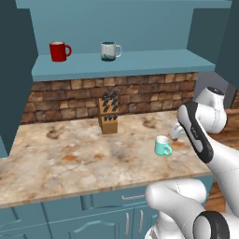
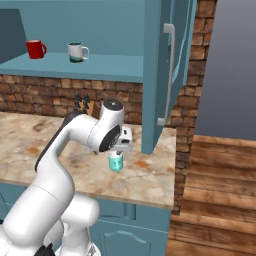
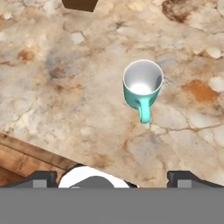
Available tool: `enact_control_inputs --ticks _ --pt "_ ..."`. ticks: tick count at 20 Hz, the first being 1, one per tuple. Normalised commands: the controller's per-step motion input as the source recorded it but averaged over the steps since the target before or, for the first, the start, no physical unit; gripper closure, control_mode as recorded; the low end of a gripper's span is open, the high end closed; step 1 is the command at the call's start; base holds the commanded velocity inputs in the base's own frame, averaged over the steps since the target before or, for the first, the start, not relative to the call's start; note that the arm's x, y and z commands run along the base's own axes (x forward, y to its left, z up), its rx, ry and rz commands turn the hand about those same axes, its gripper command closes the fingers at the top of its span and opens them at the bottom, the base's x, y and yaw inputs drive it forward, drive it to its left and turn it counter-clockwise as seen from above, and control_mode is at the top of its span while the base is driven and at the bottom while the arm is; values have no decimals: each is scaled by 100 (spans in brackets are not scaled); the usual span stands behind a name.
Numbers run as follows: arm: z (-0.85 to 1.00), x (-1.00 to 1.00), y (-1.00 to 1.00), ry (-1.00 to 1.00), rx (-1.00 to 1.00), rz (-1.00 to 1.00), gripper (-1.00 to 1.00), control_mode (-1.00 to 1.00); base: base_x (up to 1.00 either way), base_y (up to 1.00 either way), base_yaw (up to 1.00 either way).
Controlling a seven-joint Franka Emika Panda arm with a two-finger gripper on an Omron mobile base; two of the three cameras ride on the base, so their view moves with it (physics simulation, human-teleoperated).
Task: Pick the mug on the counter and place it in the cabinet with the handle facing the right, like the mugs already inside.
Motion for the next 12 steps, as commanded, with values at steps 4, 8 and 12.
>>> enact_control_inputs --ticks 4,8,12 --pt "-22 14 0 0 0 0 -100 -100 0 0 0" --pt "-22 12 0 0 0 0 -100 -100 0 0 0" --pt "-20 12 -5 0 0 0 -100 -100 0 0 0"
